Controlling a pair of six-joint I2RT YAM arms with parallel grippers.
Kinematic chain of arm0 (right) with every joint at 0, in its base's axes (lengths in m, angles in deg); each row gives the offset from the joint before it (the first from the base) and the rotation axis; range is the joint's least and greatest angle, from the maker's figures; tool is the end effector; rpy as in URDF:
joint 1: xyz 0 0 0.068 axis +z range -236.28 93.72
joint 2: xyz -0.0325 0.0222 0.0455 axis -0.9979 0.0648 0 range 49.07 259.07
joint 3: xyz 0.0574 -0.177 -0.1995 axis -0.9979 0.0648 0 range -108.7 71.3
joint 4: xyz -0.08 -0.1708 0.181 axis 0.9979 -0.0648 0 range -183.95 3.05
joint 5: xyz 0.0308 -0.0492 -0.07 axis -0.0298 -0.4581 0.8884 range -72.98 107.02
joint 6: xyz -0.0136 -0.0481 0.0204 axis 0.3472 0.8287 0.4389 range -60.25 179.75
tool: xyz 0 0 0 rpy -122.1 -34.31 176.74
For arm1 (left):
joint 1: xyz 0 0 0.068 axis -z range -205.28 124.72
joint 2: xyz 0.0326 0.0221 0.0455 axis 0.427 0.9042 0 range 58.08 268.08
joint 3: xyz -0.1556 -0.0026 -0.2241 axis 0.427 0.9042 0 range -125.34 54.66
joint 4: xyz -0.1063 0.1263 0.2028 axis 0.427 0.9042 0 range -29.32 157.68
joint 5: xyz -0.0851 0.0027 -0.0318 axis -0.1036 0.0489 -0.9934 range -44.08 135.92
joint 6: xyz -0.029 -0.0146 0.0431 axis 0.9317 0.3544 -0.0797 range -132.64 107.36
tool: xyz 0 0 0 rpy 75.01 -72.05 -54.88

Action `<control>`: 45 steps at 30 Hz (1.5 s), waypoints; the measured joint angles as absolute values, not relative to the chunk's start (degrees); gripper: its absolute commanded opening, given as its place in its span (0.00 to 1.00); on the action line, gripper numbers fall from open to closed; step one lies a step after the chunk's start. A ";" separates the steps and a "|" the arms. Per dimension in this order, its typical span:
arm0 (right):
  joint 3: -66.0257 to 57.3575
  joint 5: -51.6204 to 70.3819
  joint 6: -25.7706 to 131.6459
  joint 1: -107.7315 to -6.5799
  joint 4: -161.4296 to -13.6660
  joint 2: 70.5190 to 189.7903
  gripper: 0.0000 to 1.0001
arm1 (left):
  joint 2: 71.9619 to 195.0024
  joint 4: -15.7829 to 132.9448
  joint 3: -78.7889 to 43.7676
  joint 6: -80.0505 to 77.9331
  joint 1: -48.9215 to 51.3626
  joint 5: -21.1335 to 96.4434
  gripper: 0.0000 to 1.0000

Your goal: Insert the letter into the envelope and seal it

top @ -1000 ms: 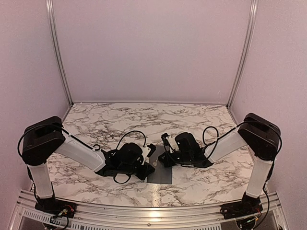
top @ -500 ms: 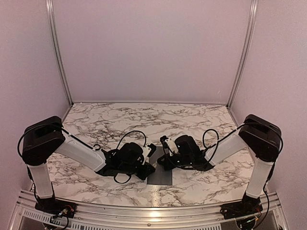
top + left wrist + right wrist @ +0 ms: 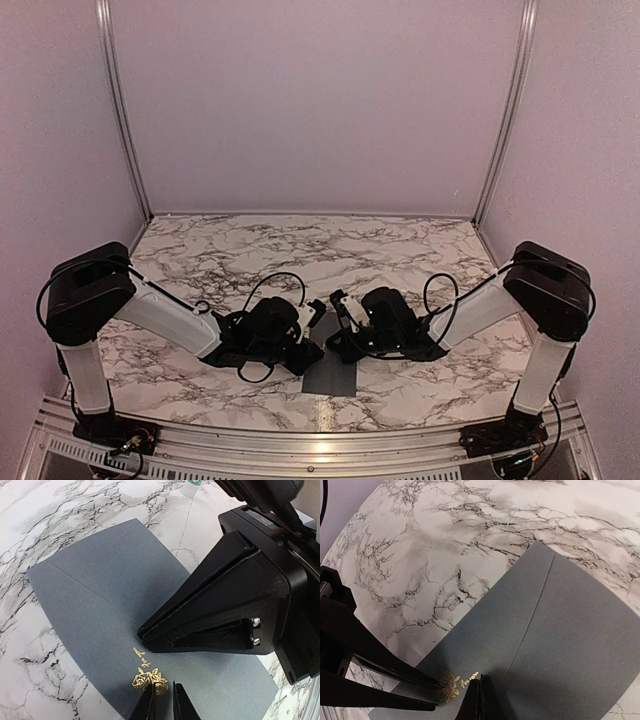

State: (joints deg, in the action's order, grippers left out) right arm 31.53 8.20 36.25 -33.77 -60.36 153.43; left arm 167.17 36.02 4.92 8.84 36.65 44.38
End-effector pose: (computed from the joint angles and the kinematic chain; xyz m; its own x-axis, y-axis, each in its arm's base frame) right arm 0.1970 0.2658 0.1066 -0.6856 -0.2464 -0.6850 -0.6372 0.6583 0.4009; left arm 0.1747 -0.3296 0.1204 -0.5760 0.3022 -0.7596 0.7324 0.6035 -0.3153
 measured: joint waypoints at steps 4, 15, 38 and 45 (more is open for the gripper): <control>29.65 9.27 36.27 -34.16 -62.09 154.13 0.00 | 167.17 36.04 4.92 8.88 36.65 44.38 0.14; 27.68 9.23 36.42 -36.68 -60.54 156.58 0.00 | 167.17 36.08 4.92 8.88 36.65 44.46 0.13; 29.94 8.51 36.46 -35.76 -58.29 155.77 0.00 | 170.32 36.98 -4.17 10.56 31.98 45.97 0.11; 29.94 8.49 36.46 -35.76 -58.29 155.77 0.00 | 174.69 36.98 -5.57 11.04 31.01 46.08 0.11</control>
State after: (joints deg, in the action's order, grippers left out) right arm 29.94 8.49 36.46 -35.76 -58.29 155.77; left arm 174.69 36.98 -5.57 11.04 31.01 46.08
